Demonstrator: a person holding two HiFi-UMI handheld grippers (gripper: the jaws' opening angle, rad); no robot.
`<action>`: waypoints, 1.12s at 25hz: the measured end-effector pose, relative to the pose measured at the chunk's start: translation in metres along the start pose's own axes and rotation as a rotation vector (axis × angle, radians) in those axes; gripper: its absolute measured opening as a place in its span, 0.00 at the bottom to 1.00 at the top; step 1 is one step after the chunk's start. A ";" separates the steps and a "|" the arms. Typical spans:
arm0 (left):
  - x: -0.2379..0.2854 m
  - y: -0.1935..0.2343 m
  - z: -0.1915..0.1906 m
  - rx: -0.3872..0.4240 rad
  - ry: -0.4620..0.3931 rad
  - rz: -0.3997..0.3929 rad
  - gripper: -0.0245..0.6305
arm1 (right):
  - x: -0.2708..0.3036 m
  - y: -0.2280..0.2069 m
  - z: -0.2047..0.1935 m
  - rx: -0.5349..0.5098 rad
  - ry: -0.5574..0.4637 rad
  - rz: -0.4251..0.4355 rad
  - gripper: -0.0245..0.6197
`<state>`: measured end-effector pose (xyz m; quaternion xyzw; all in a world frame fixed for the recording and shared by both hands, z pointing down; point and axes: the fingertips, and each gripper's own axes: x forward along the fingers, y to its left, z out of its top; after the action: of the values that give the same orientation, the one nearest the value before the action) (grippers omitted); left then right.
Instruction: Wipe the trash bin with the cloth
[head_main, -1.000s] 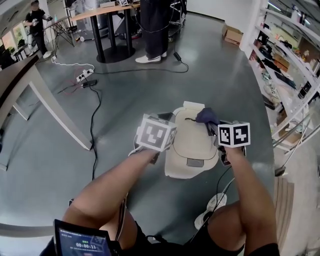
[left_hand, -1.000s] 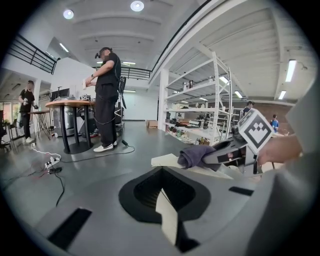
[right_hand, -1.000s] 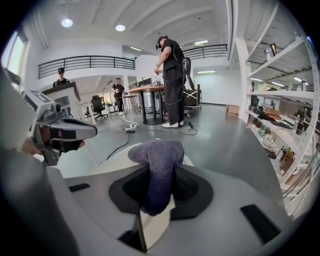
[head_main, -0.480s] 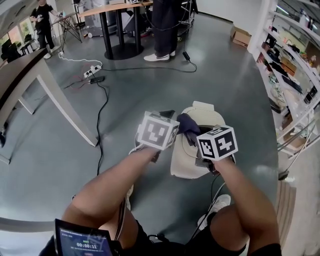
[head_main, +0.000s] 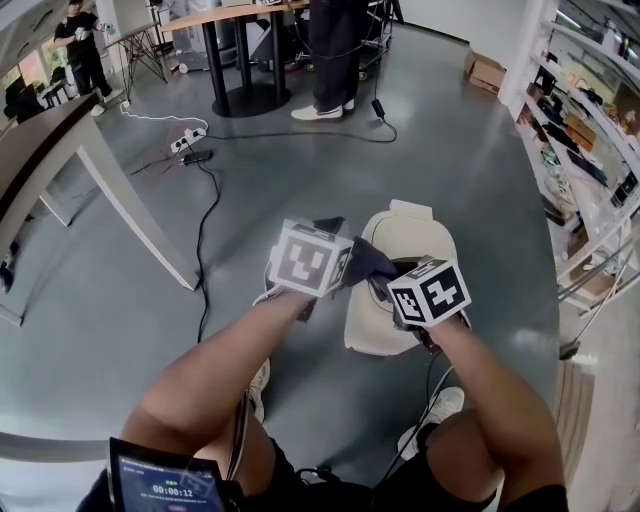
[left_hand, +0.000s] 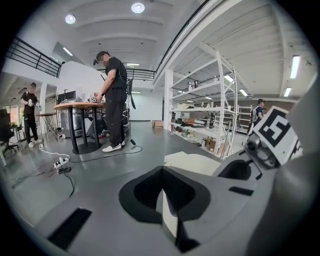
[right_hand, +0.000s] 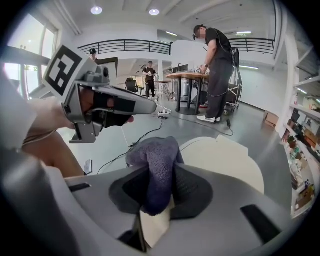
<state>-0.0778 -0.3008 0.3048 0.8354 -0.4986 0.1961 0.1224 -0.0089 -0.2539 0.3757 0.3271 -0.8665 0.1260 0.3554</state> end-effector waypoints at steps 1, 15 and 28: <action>0.000 -0.002 0.001 0.001 -0.001 -0.001 0.03 | -0.001 -0.002 0.000 0.003 -0.002 -0.001 0.18; 0.011 -0.024 -0.005 -0.008 0.015 -0.061 0.03 | -0.025 -0.038 -0.025 0.058 -0.032 -0.057 0.18; -0.003 -0.044 0.006 0.072 -0.006 -0.073 0.03 | -0.050 -0.062 -0.048 0.126 -0.051 -0.142 0.18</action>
<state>-0.0388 -0.2802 0.2980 0.8574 -0.4610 0.2069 0.0981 0.0838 -0.2551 0.3736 0.4125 -0.8403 0.1462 0.3199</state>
